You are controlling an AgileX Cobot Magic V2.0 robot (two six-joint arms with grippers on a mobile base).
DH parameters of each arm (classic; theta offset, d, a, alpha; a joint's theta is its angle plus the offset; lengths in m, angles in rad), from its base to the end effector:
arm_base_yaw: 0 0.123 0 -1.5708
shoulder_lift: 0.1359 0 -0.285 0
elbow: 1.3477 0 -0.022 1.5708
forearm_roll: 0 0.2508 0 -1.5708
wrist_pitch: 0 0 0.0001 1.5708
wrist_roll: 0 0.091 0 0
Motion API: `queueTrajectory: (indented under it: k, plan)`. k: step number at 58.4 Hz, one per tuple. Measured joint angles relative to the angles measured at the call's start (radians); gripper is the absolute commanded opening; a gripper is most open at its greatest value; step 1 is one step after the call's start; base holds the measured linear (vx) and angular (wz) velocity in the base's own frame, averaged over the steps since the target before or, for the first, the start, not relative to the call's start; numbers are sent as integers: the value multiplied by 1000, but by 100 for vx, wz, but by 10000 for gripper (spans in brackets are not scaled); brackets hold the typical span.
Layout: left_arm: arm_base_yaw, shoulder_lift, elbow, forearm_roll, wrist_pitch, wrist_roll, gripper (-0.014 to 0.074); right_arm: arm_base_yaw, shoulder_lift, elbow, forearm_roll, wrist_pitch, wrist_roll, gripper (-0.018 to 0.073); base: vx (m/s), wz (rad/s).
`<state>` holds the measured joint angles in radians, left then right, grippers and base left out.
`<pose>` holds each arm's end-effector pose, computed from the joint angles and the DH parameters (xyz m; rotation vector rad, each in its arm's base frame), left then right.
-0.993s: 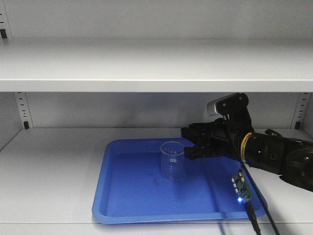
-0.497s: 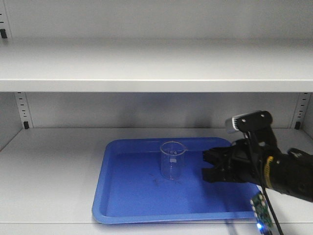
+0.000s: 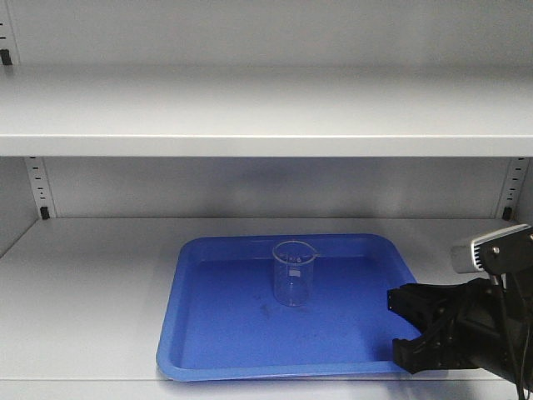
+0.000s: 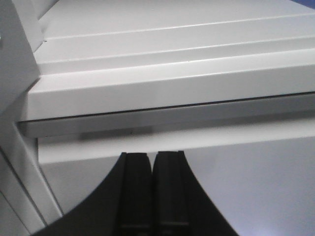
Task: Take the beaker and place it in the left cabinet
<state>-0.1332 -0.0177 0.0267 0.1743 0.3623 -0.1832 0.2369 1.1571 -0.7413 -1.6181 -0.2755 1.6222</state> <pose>0.0529 -0.0014 0.1730 0.0618 1.8486 -0.0499 0.2361 0.0823 0.3076 -0.4095 1.8779 0.4240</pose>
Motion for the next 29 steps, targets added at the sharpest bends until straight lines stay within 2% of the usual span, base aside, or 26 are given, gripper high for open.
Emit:
queueTrajectory:
  k: [29]
  plan:
    - [0,0,0,0,0,0,4,0,0,3,-3,0,0,-4,0,0]
